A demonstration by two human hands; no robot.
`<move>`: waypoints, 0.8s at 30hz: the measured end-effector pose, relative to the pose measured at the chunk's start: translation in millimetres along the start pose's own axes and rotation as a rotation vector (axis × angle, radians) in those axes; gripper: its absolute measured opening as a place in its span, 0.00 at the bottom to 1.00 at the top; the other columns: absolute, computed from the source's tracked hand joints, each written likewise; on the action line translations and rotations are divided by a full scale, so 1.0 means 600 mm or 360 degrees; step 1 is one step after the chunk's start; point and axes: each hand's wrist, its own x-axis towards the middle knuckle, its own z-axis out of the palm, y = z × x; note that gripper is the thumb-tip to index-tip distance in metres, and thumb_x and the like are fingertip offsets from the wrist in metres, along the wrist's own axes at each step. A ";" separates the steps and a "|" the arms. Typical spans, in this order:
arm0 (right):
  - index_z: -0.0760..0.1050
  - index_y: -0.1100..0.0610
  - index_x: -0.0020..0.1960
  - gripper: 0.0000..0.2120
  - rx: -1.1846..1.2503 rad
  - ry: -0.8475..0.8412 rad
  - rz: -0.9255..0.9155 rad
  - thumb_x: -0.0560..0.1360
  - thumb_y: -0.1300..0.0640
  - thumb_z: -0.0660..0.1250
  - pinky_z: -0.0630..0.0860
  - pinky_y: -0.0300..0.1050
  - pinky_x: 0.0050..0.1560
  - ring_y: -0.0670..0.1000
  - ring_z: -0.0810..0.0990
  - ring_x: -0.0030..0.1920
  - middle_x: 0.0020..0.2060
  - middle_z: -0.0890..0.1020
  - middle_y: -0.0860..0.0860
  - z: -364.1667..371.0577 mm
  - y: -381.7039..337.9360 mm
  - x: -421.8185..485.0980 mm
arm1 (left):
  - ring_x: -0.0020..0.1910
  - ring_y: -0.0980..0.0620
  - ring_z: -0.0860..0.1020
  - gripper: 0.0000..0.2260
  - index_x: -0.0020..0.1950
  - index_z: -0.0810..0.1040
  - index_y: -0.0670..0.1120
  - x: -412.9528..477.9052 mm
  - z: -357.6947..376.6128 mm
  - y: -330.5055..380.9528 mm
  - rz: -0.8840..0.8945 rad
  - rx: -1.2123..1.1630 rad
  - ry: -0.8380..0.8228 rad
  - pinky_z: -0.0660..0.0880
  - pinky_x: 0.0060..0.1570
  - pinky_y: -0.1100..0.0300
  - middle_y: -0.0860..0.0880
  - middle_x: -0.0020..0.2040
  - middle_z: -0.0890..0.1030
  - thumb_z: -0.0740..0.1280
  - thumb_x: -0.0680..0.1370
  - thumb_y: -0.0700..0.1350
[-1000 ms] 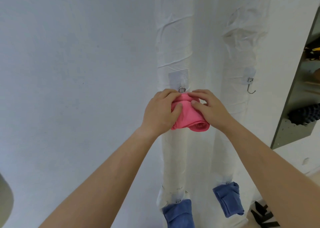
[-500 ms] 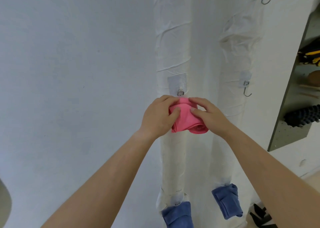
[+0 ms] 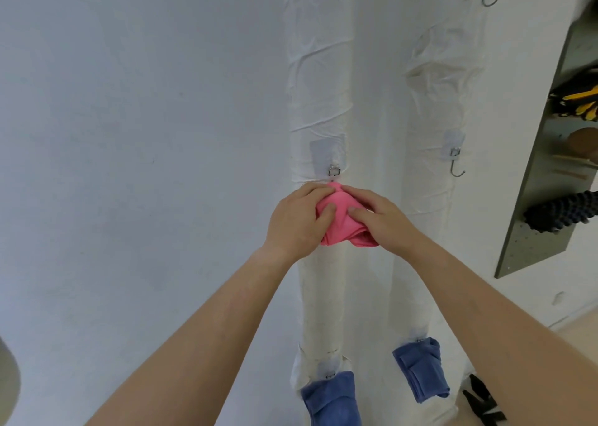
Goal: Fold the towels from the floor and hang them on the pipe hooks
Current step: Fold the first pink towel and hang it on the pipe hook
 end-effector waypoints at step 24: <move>0.74 0.51 0.68 0.21 -0.0947 -0.0001 -0.0174 0.76 0.53 0.60 0.72 0.55 0.64 0.57 0.74 0.65 0.65 0.76 0.54 -0.007 -0.120 -0.026 | 0.66 0.50 0.74 0.21 0.72 0.73 0.50 -0.038 -0.116 0.024 -0.0353 0.0298 -0.0083 0.71 0.63 0.53 0.52 0.71 0.73 0.61 0.81 0.57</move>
